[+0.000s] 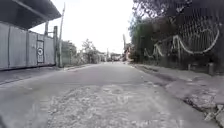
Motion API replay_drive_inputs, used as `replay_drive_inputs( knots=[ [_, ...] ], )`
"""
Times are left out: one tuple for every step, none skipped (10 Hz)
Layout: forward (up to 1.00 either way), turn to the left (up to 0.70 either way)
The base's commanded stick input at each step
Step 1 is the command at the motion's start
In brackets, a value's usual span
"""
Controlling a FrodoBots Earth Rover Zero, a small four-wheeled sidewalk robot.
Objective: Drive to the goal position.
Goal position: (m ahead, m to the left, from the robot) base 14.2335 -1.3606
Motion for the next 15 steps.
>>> replay_drive_inputs(
  knots=[
    [1.0,0.0],
    [1.0,0.0],
    [1.0,0.0],
    [1.0,0.0],
    [1.0,0.0],
    [0.97,-0.01],
    [0.97,-0.16],
    [0.99,-0.37],
    [1.0,-0.38],
    [1.0,-0.37],
    [1.0,-0.29],
    [1.0,-0.26],
    [1.0,-0.02],
    [1.0,0.0],
    [1.0,0.0]
  ],
)
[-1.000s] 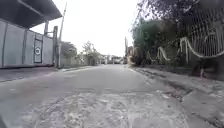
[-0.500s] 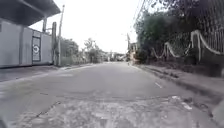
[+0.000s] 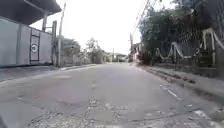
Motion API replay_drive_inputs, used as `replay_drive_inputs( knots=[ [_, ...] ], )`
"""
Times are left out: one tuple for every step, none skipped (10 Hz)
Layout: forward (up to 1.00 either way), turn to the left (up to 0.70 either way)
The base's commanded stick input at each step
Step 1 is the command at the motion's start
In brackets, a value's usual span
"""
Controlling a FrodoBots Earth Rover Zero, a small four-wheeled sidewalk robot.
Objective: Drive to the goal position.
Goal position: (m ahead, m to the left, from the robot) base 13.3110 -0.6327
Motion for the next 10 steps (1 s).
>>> replay_drive_inputs(
  knots=[
    [1.0,0.0],
    [1.0,0.0],
    [1.0,0.0],
    [1.0,0.0],
    [1.0,0.0],
    [1.0,0.0],
    [1.0,0.0],
    [1.0,-0.01],
    [1.0,-0.1],
    [1.0,-0.27]
  ],
)
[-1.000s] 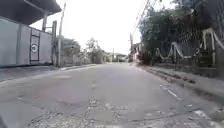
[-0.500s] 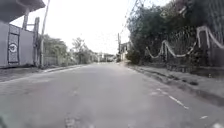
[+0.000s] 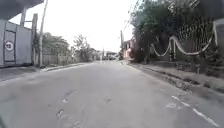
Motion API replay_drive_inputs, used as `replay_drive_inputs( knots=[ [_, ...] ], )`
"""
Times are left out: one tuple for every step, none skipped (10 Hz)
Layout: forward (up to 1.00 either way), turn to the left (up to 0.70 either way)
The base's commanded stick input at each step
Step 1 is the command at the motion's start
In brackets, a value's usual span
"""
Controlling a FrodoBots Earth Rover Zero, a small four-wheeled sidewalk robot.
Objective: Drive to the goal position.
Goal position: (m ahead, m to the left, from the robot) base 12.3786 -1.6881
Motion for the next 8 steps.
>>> replay_drive_inputs(
  knots=[
    [1.0,-0.39],
    [1.0,-0.4],
    [1.0,-0.4],
    [1.0,-0.4],
    [1.0,-0.29],
    [1.0,0.09],
    [1.0,0.0],
    [1.0,0.0]
  ],
)
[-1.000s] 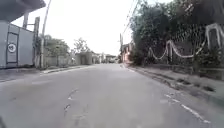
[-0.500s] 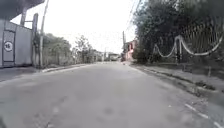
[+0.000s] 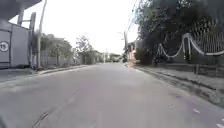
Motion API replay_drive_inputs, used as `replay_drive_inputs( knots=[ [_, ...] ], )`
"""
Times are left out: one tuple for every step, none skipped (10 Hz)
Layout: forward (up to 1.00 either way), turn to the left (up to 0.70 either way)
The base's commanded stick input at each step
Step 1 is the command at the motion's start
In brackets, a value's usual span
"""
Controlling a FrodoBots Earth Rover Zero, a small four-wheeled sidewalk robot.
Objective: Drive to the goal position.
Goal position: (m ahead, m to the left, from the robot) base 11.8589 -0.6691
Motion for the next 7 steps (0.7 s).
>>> replay_drive_inputs(
  knots=[
    [1.0,0.0],
    [1.0,0.0],
    [1.0,0.0],
    [1.0,0.0],
    [1.0,0.0],
    [1.0,0.0],
    [1.0,0.0]
  ],
)
